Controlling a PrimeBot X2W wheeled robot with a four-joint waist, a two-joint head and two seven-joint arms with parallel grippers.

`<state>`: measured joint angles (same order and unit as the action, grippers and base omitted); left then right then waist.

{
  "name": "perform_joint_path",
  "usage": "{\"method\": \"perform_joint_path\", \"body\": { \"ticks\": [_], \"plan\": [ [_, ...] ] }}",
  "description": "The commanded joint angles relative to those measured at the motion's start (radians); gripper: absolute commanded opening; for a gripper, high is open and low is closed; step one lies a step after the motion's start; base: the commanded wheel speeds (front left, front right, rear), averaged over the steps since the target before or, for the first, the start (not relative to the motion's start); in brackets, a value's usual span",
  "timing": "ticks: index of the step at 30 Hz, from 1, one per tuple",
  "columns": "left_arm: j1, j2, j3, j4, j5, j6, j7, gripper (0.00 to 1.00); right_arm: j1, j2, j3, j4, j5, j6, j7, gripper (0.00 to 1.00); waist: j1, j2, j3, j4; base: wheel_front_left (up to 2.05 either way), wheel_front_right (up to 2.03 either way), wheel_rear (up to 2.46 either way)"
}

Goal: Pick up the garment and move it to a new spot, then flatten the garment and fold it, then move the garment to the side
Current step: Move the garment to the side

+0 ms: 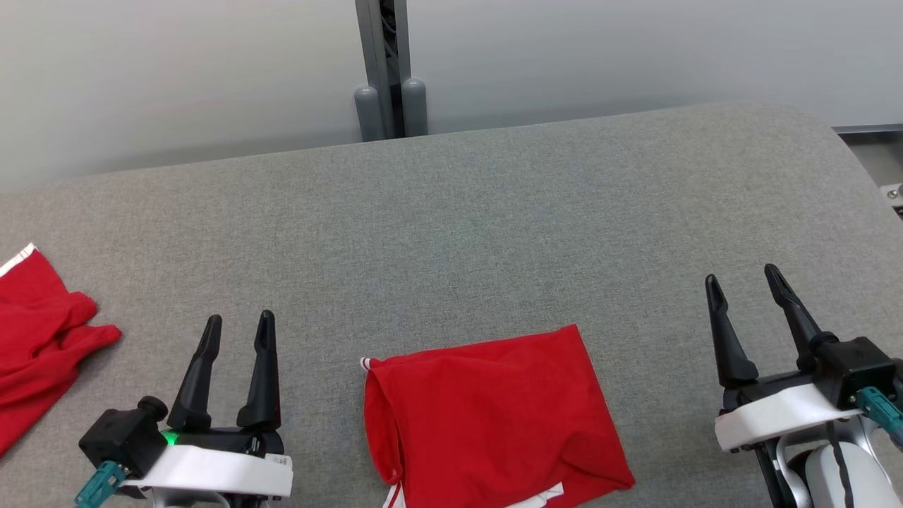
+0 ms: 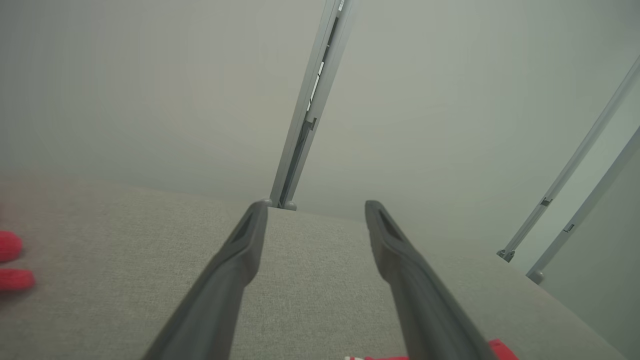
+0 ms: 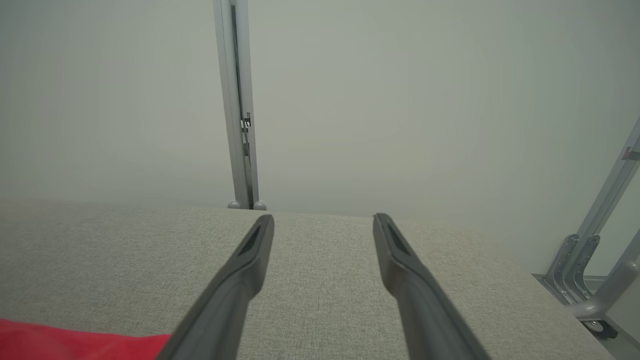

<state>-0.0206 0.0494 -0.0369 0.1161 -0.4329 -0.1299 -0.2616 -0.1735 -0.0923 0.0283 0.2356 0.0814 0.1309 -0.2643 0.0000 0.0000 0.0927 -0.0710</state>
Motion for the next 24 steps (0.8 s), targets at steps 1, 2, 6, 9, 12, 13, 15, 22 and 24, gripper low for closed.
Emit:
{"method": "perform_joint_path", "body": {
  "ticks": [1, 2, 6, 9, 12, 13, 15, 22, 24],
  "plan": [
    [0.011, 0.003, -0.003, 0.004, 0.003, -0.001, -0.003, 1.0, 0.008, 0.0, -0.007, -0.002, -0.005, 0.0, -0.001, 1.0, 0.0, 0.0, 0.0, 0.001, 0.0, 0.0, 0.0],
    [0.011, 0.003, -0.003, 0.005, 0.005, -0.001, -0.003, 1.0, 0.008, 0.004, -0.007, -0.002, -0.004, 0.0, -0.001, 1.0, 0.0, 0.0, 0.0, 0.001, 0.0, 0.0, 0.0],
    [0.006, 0.003, -0.007, 0.005, 0.008, -0.001, -0.003, 1.0, 0.01, 0.009, -0.006, -0.002, 0.016, 0.0, -0.001, 1.0, 0.0, 0.0, 0.003, 0.003, 0.0, 0.0, 0.0],
    [0.0, 0.003, -0.01, 0.005, 0.009, -0.001, -0.003, 1.0, 0.018, 0.006, 0.045, 0.027, 0.081, 0.0, -0.001, 1.0, 0.0, 0.0, 0.006, 0.007, 0.0, 0.0, 0.0],
    [-0.009, 0.003, -0.013, 0.006, 0.01, -0.001, -0.003, 1.0, 0.016, -0.033, 0.118, 0.07, 0.157, 0.0, 0.024, 1.0, 0.0, 0.0, 0.013, 0.012, 0.0, 0.0, 0.0],
    [-0.012, 0.003, -0.013, 0.007, 0.009, -0.001, -0.003, 1.0, 0.015, -0.04, 0.145, 0.085, 0.189, 0.0, 0.041, 1.0, 0.0, 0.0, 0.016, 0.014, 0.0, 0.0, 0.0],
    [-0.013, 0.003, -0.016, 0.008, 0.009, -0.001, -0.003, 1.0, 0.011, -0.06, 0.198, 0.103, 0.248, 0.0, 0.07, 1.0, 0.0, 0.0, 0.022, 0.019, 0.0, 0.0, 0.0],
    [-0.031, 0.003, -0.024, 0.015, 0.012, -0.001, -0.003, 1.0, -0.01, -0.104, 0.352, 0.151, 0.483, 0.0, 0.199, 1.0, 0.0, 0.0, 0.046, 0.033, 0.0, 0.0, 0.0],
    [-0.035, 0.003, -0.023, 0.016, 0.012, -0.001, -0.003, 1.0, -0.017, -0.114, 0.378, 0.16, 0.536, 0.0, 0.22, 1.0, 0.0, 0.0, 0.054, 0.038, 0.0, 0.0, 0.0]
  ]
}}
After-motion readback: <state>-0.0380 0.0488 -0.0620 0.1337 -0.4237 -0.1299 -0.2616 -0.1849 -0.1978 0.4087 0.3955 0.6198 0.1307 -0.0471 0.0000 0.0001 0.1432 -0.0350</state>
